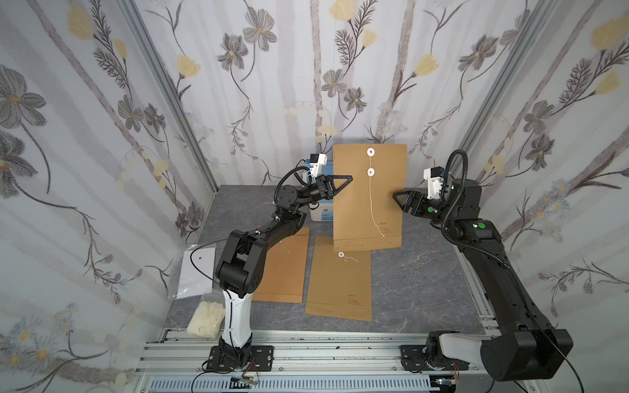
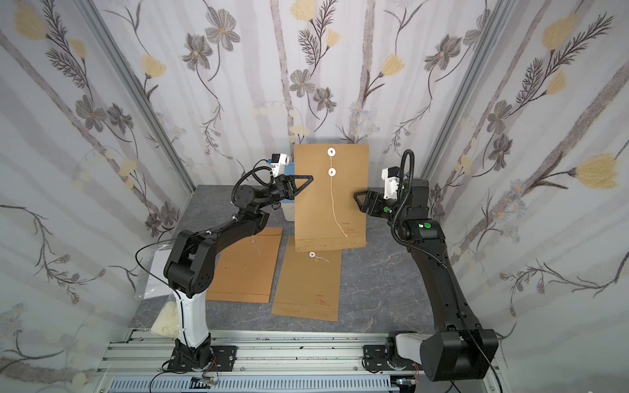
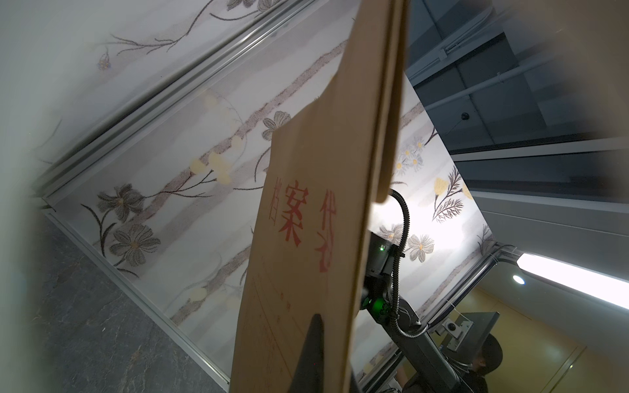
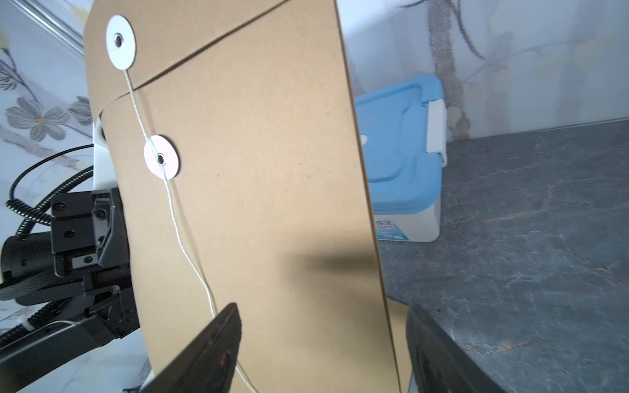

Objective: Close the mouth of the file bag
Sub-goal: Adjust the file bag.

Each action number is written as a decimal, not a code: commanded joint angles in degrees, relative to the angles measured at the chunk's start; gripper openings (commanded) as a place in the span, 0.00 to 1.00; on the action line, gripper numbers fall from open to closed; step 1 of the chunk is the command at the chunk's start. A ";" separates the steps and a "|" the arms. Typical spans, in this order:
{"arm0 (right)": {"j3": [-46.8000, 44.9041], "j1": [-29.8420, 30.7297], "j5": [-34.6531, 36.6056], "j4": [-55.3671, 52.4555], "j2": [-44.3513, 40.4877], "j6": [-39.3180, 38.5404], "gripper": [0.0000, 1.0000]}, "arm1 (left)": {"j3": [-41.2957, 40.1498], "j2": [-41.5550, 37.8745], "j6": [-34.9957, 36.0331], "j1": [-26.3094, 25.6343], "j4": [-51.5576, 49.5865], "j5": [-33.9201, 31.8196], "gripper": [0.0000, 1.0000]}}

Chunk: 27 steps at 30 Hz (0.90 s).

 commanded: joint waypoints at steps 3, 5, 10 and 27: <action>0.81 -0.48 -9.19 8.97 2.35 2.90 0.58 | -0.44 -0.32 -2.26 0.03 3.82 1.16 0.00; 0.42 -0.67 -9.82 9.53 2.45 2.88 0.44 | -0.44 -0.28 -2.27 0.03 3.66 1.19 0.00; -1.37 -1.85 -10.86 10.41 1.46 3.27 0.08 | -0.14 0.51 -2.23 0.20 2.69 1.14 0.00; -1.23 -2.88 -13.95 6.12 -1.49 -1.11 0.00 | -3.35 -3.84 11.76 0.73 -16.58 3.93 0.63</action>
